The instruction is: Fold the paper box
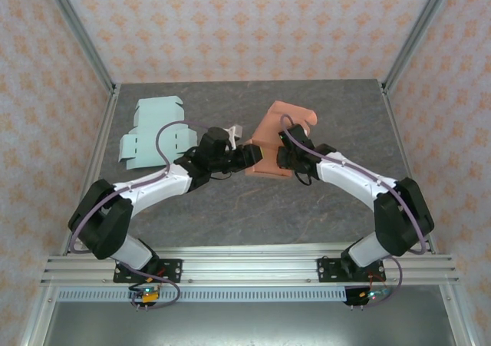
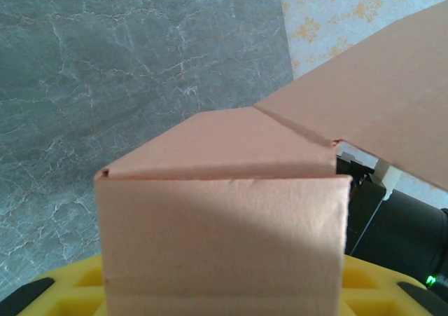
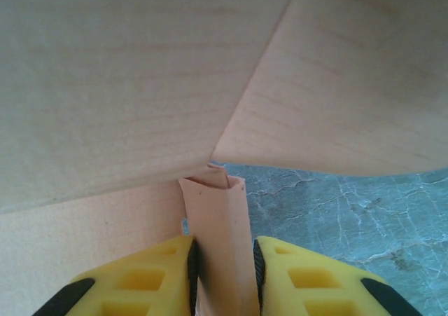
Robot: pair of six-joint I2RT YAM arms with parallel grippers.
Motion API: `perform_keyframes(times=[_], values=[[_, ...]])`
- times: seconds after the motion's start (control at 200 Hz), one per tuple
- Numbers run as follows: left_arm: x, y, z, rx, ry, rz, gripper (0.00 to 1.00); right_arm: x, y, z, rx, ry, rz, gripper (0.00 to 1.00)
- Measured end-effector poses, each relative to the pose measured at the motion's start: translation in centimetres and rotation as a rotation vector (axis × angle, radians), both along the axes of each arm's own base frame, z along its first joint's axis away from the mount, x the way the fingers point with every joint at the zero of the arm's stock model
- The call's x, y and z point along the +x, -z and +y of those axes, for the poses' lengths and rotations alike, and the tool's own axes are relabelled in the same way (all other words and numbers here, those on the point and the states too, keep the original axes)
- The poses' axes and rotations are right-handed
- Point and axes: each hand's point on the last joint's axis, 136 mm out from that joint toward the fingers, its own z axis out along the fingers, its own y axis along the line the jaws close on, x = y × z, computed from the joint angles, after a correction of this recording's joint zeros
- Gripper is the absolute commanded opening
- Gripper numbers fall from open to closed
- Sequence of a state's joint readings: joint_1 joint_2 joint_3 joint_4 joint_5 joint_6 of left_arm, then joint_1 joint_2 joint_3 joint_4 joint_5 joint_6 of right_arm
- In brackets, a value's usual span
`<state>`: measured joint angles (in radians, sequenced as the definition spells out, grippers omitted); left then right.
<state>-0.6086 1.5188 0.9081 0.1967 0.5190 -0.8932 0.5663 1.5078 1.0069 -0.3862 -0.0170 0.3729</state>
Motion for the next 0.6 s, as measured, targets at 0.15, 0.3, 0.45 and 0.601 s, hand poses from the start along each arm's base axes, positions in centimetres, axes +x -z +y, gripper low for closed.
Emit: perform_keyframes(times=[0.15,0.3,0.45,0.601], values=[[0.4,0.7,-0.5,-0.01,0.003,0.004,0.35,0.1,0.3,-0.8,-0.033,0.029,0.003,0.41],[0.9,1.2,-0.8,-0.01,0.006,-0.007,0.35,-0.4,0.5,-1.7,-0.003,0.063,0.019,0.54],[1.5,2.7,-0.9,0.024,0.016,-0.003,0.37,-1.8,-2.2,-2.6,0.109,0.068,-0.024,0.64],[2.4,5.4,-0.1,0.063,0.012,0.035,0.4,-3.0,-5.7,-4.2,0.233,0.08,-0.108,0.65]])
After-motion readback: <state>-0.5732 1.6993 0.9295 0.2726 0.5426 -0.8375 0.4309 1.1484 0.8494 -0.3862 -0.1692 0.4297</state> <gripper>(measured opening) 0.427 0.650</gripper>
